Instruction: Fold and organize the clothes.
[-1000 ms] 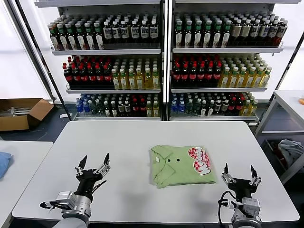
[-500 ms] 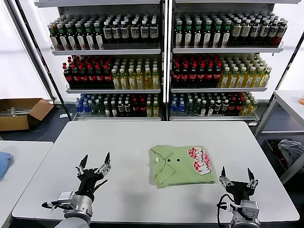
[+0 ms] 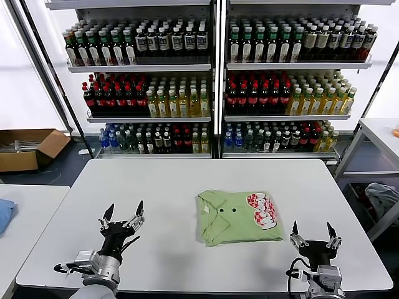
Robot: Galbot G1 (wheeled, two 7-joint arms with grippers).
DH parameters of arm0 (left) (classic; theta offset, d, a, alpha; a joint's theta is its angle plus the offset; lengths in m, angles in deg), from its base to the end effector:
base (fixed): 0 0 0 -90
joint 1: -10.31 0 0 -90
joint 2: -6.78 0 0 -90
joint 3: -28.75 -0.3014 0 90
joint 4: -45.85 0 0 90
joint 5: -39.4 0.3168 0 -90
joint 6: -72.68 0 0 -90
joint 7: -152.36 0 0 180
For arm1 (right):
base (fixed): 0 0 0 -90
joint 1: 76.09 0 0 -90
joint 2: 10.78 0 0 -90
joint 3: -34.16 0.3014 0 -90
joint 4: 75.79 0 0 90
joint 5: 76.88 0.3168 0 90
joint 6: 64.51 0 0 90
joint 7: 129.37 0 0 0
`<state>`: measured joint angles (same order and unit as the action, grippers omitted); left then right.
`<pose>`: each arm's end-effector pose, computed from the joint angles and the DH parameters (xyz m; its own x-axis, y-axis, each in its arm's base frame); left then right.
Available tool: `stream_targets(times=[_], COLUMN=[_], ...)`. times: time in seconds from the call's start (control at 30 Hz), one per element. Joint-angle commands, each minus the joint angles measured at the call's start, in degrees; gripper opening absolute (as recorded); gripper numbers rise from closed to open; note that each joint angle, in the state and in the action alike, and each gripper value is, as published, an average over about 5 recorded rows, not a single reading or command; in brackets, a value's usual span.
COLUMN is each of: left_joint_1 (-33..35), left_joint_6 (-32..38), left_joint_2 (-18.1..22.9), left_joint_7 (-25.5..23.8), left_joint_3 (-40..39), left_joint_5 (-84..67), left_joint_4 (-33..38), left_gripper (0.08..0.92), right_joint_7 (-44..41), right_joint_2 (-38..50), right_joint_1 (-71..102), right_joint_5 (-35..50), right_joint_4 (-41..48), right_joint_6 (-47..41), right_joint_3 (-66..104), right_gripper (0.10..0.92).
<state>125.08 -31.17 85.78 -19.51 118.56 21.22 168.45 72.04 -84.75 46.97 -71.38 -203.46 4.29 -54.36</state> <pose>0.1885 0.0241 -0.2285 -0.9914 -0.0007 0.1308 -0.0171 0.9921 -0.1243 0.1545 -0.0360 -0.2221 -0.9359 0.2752 0.2200 0.2189 0.9434 -0.2491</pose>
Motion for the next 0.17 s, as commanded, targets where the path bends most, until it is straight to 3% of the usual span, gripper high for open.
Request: stream_targets(times=[0.03, 0.17], left_joint_1=[0.24, 0.45], left_joint_6=[-0.81, -1.16], left_joint_2=[0.13, 0.17], left_joint_7=[-0.51, -0.51], left_joint_3=[-0.39, -0.49], left_joint_5=[-0.22, -0.26], left_joint_4=[0.08, 0.21], left_gripper=[0.823, 0.823], right_joint_7=[-0.62, -0.88], right_joint_2=[0.06, 0.05], right_joint_1=[0.47, 0.71], right_joint_5=[-0.48, -0.47], right_joint_4=[-0.35, -0.41], right_joint_6=[0.11, 0.23], right_joint_3=[0.22, 0.13], right_gripper=[0.823, 0.823])
